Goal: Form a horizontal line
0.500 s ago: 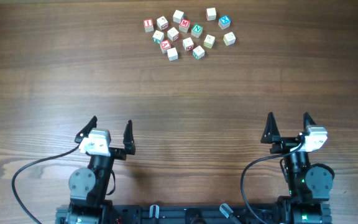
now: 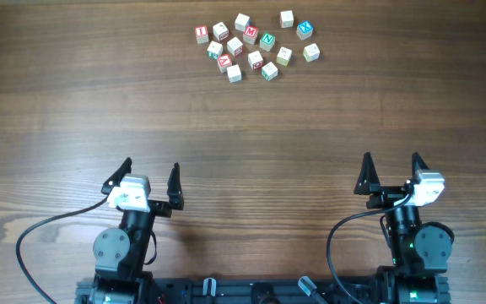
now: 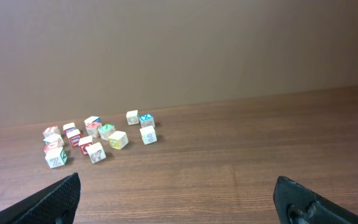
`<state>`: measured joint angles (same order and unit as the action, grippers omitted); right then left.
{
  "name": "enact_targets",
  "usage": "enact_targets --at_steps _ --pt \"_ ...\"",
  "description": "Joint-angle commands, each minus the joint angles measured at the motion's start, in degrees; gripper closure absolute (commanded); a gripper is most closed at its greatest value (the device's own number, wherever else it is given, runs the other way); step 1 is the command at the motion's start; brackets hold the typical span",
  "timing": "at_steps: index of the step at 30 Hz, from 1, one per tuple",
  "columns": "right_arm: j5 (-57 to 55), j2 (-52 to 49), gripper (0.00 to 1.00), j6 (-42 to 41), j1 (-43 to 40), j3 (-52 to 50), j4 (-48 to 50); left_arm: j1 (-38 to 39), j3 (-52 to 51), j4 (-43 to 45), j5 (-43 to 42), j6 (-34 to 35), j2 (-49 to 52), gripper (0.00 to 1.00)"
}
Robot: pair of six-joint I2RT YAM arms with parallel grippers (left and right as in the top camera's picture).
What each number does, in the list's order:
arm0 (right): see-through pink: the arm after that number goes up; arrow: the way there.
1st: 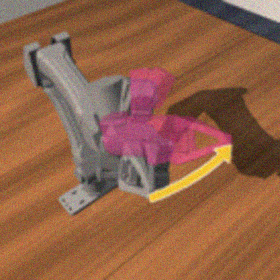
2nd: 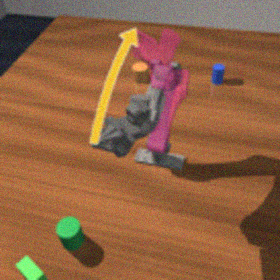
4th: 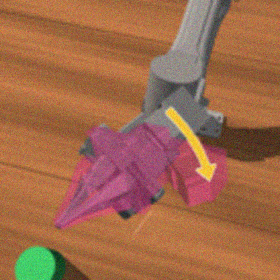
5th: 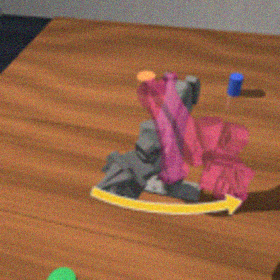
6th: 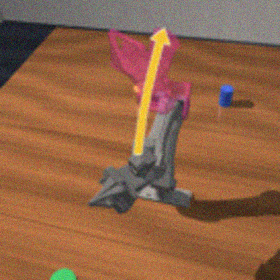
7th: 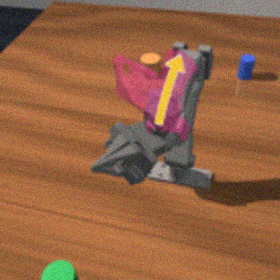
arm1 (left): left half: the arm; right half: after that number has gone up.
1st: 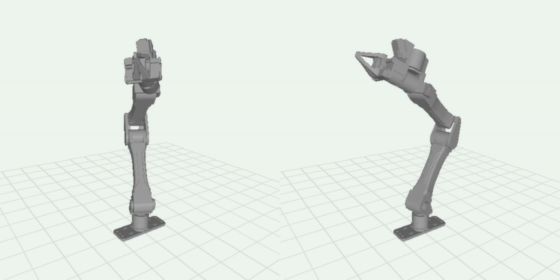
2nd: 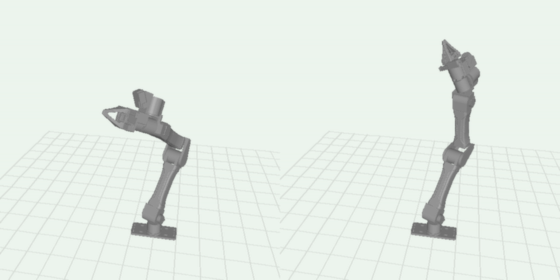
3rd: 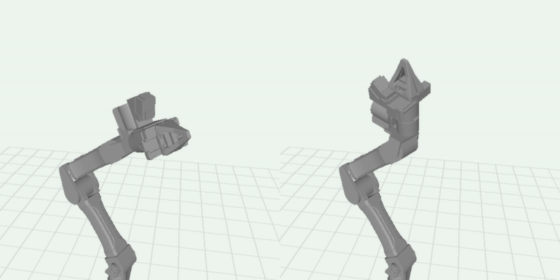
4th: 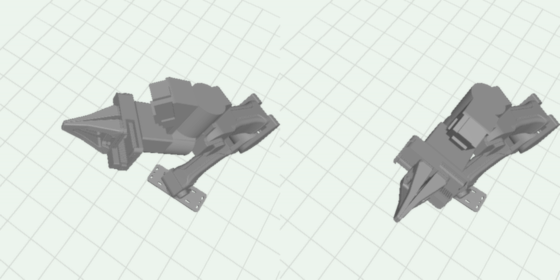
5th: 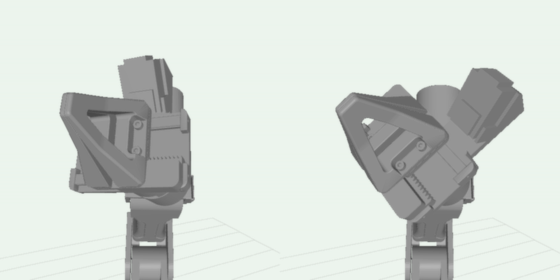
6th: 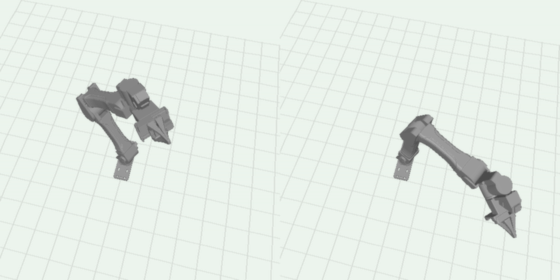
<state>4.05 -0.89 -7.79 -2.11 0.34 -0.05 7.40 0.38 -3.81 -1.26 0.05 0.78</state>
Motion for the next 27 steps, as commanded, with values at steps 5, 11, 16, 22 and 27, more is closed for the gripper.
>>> enact_targets --at_steps 5,11,16,22,27 --pt "0.3 0.6 0.0 0.3 -0.4 0.0 0.2 0.2 -0.1 -0.5 -0.7 -0.9 -0.5 0.0" --pt "0.3 0.6 0.0 0.3 -0.4 0.0 0.2 0.2 -0.1 -0.5 -0.7 -0.9 -0.5 0.0" --pt "0.3 0.6 0.0 0.3 -0.4 0.0 0.2 0.2 -0.1 -0.5 -0.9 -0.9 -0.5 0.0" --pt "0.3 0.6 0.0 0.3 -0.4 0.0 0.2 0.2 0.0 -0.2 -4.1 -0.9 -0.4 0.0" --pt "0.3 0.6 0.0 0.3 -0.4 0.0 0.2 0.2 1.1 -1.8 -7.5 -0.6 -0.4 0.0"
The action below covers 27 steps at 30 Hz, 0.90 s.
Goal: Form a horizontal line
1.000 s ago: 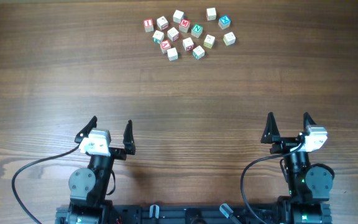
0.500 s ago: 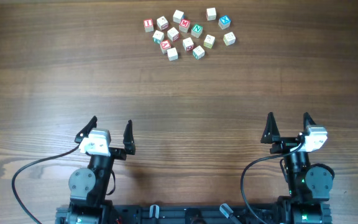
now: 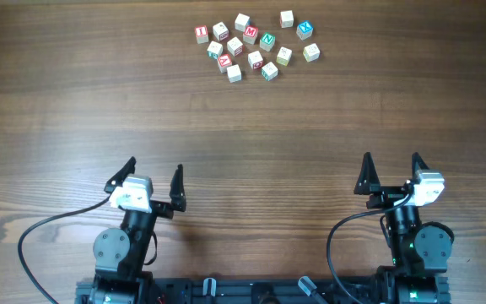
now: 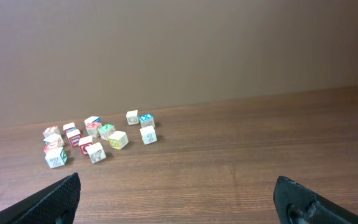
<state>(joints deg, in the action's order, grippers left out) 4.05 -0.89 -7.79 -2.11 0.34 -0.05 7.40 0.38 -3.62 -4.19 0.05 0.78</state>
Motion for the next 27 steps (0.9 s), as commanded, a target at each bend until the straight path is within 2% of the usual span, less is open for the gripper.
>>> enact_targets --at_steps 1,9,18,27 --pt "0.3 0.6 0.0 0.3 -0.4 0.0 0.2 0.2 1.6 -3.0 -5.0 -0.6 -0.4 0.0" --pt "0.3 0.6 0.0 0.3 -0.4 0.0 0.2 0.2 7.5 -12.2 -5.4 0.4 -0.3 0.0" --pt "0.3 0.6 0.0 0.3 -0.4 0.0 0.2 0.2 12.8 -16.9 -5.4 0.9 0.5 0.0" --pt "0.3 0.6 0.0 0.3 -0.4 0.0 0.2 0.2 15.9 -17.3 -5.5 0.8 5.5 0.0"
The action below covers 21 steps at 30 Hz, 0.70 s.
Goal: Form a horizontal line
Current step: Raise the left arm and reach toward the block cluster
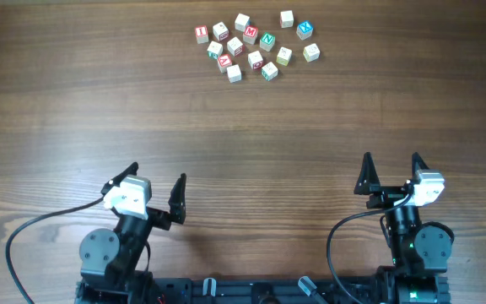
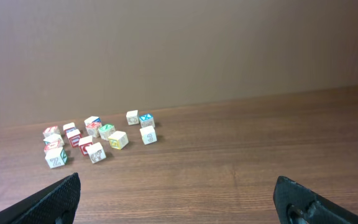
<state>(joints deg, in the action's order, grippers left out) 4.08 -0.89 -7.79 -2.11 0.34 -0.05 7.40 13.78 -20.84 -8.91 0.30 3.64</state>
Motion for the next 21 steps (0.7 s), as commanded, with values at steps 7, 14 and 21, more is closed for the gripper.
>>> enact_targets --at_steps 7,14,21 --pt "0.2 0.6 0.01 0.3 -0.4 0.0 0.2 0.2 6.6 -0.1 -3.8 0.6 10.6 0.0" --pt "0.2 0.6 0.0 0.3 -0.4 0.0 0.2 0.2 14.9 -1.7 -7.8 0.6 21.7 0.0" --pt "0.2 0.6 0.0 0.3 -0.4 0.0 0.2 0.2 24.5 -8.9 -13.9 0.6 31.6 0.0"
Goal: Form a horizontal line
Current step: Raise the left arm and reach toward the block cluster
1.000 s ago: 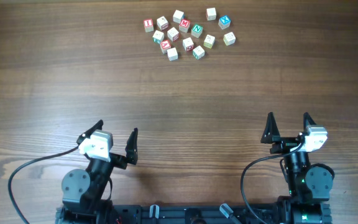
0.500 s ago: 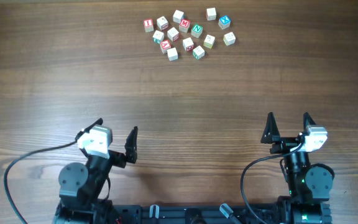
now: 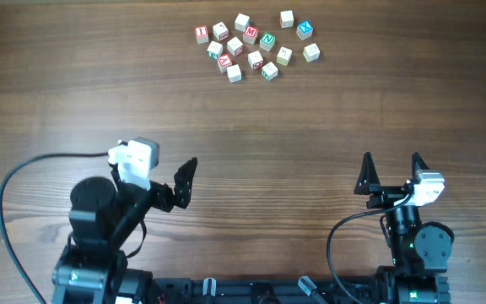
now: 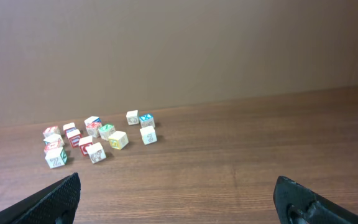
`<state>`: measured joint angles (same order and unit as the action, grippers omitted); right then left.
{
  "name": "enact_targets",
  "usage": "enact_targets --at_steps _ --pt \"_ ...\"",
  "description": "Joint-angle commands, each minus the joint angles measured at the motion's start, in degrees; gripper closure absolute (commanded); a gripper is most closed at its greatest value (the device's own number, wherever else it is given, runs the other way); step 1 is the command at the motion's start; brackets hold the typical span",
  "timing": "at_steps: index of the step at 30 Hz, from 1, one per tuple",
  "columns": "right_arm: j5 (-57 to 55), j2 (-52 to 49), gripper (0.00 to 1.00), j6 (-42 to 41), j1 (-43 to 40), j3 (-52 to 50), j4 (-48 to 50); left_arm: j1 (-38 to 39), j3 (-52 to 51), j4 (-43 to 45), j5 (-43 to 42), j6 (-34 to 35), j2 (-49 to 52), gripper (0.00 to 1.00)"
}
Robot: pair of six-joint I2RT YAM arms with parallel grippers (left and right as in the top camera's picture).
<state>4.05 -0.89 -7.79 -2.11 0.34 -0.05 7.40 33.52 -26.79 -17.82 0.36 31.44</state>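
Several small white letter blocks [image 3: 251,35] lie in a loose cluster at the far middle of the table, also seen at the left in the right wrist view as the blocks [image 4: 96,151]. My left gripper [image 3: 159,160] is open and empty at the near left, lifted and turned toward the middle; one finger [image 3: 186,179] shows plainly, the other is mostly hidden by the wrist camera. My right gripper [image 3: 391,162] stands open and empty at the near right, its fingertips [image 4: 64,193] wide apart above bare wood. Both are far from the blocks.
The wooden table [image 3: 327,110] stretches between the grippers and the blocks. A plain brown wall [image 4: 229,50] stands behind the table's far edge. The left arm's black cable [image 3: 24,173] loops at the near left.
My left arm has moved away from the table's near edge and risen, its gripper now farther in and turned right. The right arm and the blocks are unchanged.
Both grippers stood open near the table's near edge with the blocks clustered far away. The left gripper then sat slightly turned, at each moment a little more to the right, and now is lifted farther in. The right gripper has stayed still throughout.
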Motion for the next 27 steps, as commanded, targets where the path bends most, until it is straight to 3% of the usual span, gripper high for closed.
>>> enact_targets --at_steps 1,7,16,22,27 --pt "0.3 0.6 0.0 0.3 -0.4 0.0 0.2 0.2 5.9 -4.2 -5.8 0.5 4.8 0.0" --pt "0.3 0.6 0.0 0.3 -0.4 0.0 0.2 0.2 8.6 -12.1 -15.6 0.5 7.6 0.0" --pt "0.3 0.6 0.0 0.3 -0.4 0.0 0.2 0.2 8.6 -13.1 -17.7 0.5 7.9 0.0" --pt "0.3 0.6 0.0 0.3 -0.4 0.0 0.2 0.2 10.7 -12.3 -17.7 3.4 16.3 0.0" --pt "0.3 0.6 0.0 0.3 -0.4 0.0 0.2 0.2 20.3 -12.8 -17.3 4.9 29.1 0.0"
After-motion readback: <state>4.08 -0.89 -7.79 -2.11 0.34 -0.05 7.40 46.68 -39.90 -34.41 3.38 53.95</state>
